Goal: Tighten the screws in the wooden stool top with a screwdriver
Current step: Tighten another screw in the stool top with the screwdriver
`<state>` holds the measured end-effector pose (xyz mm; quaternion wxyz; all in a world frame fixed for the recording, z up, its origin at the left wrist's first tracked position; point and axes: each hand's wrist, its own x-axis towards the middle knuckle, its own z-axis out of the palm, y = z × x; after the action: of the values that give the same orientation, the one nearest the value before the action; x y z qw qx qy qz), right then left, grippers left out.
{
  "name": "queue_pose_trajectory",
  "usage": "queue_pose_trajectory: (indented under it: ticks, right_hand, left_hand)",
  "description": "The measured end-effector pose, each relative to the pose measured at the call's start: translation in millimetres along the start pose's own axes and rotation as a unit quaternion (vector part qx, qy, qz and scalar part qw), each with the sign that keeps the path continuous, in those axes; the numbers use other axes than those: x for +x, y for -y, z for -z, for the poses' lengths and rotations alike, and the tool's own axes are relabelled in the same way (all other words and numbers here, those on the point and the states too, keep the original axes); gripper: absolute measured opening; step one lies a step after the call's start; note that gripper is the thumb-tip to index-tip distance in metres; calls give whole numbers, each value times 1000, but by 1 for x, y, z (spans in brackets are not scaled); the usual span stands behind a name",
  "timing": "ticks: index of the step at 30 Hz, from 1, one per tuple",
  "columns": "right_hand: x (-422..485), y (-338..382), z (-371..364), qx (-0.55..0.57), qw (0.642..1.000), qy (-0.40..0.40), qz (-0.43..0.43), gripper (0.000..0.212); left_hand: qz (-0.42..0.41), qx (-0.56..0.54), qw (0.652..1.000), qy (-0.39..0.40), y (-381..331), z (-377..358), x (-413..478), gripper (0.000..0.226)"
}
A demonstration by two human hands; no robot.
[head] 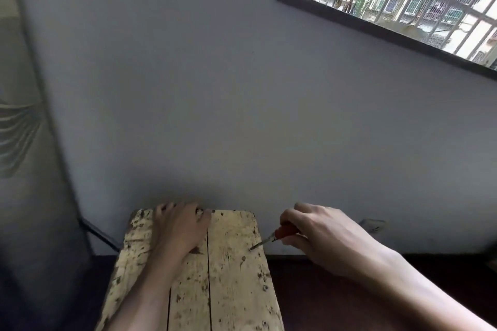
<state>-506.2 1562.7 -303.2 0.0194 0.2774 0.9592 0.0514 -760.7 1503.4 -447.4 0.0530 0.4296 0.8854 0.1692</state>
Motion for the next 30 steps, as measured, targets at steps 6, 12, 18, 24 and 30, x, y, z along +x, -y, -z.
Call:
queue_pose_trajectory:
  ticks: [6, 12, 18, 24, 30]
  right_hand:
    - [9, 4, 3, -32, 998, -21, 47, 32]
    - [21, -3, -1, -3, 999, -11, -40, 52]
    - [20, -6, -7, 10, 997, 4, -82, 45]
    - [5, -1, -3, 73, 997, 3, 3, 26]
    - [11, 0, 5, 13, 999, -38, 18, 28]
  left_hand:
    - [-6, -1, 1000, -2, 0, 1, 1, 45]
    - [-4, -7, 1000, -7, 0, -2, 2, 43]
    - [-3, -4, 1000, -11, -1, -1, 1, 43]
    - [-4, -1, 1000, -9, 1, -2, 1, 45]
    - [-7, -8, 1000, -11, 2, -5, 4, 45]
